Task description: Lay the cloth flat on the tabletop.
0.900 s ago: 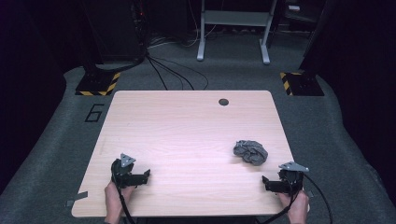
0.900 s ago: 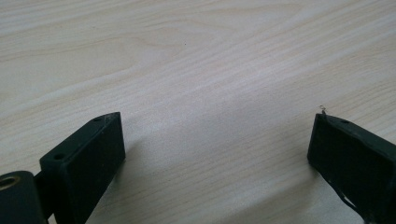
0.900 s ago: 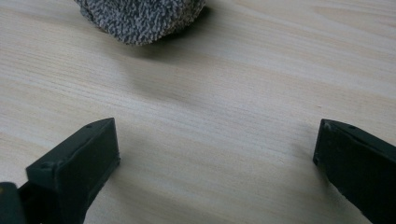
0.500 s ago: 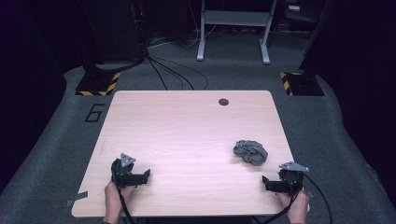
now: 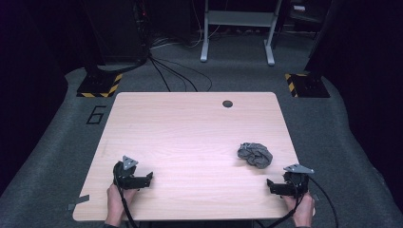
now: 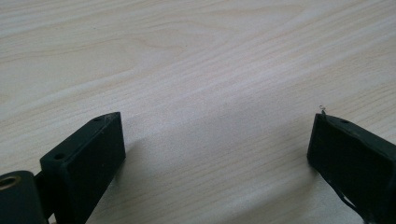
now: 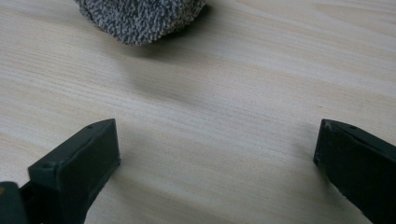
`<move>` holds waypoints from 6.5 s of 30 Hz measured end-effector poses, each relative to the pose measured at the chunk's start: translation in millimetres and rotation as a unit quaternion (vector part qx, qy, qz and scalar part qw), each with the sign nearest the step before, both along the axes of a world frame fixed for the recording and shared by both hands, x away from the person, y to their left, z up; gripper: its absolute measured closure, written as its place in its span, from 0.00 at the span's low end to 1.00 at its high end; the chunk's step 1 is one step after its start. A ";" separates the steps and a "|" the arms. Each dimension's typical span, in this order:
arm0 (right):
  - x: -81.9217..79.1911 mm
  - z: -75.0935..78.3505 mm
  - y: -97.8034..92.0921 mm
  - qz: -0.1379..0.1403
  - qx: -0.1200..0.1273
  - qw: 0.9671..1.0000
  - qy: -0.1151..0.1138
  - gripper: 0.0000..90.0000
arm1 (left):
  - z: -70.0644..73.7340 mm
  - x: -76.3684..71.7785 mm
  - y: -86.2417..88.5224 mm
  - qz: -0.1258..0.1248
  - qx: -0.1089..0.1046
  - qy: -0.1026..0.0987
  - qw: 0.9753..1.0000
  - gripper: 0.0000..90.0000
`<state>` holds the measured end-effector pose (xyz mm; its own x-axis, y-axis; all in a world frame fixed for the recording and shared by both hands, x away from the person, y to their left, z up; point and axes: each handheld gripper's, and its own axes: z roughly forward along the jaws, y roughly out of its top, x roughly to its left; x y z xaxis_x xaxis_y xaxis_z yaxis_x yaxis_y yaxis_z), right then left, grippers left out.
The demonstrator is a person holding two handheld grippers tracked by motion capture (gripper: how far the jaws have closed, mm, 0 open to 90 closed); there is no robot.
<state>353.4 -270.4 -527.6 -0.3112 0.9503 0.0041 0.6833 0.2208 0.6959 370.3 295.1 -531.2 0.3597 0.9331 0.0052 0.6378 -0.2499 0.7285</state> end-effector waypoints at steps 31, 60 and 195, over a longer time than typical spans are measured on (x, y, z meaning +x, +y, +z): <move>41.0 49.6 34.8 0.037 0.034 0.999 -0.016 0.00 | -0.2 0.2 -0.8 -0.004 0.000 0.000 1.000 0.04; 63.4 31.9 56.4 0.023 -0.011 0.999 0.026 0.53 | -0.1 0.1 -0.9 -0.004 -0.001 0.000 1.000 0.04; 88.1 76.4 217.5 0.251 0.007 0.968 -0.014 0.94 | 48.0 43.0 -129.3 -0.224 -0.066 0.011 0.972 0.95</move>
<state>441.5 -52.9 -451.2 -0.7344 0.6787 0.0013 0.4730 0.5104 0.7182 413.3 165.8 -483.2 0.7288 0.6749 -0.1158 0.5024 -0.4120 0.7602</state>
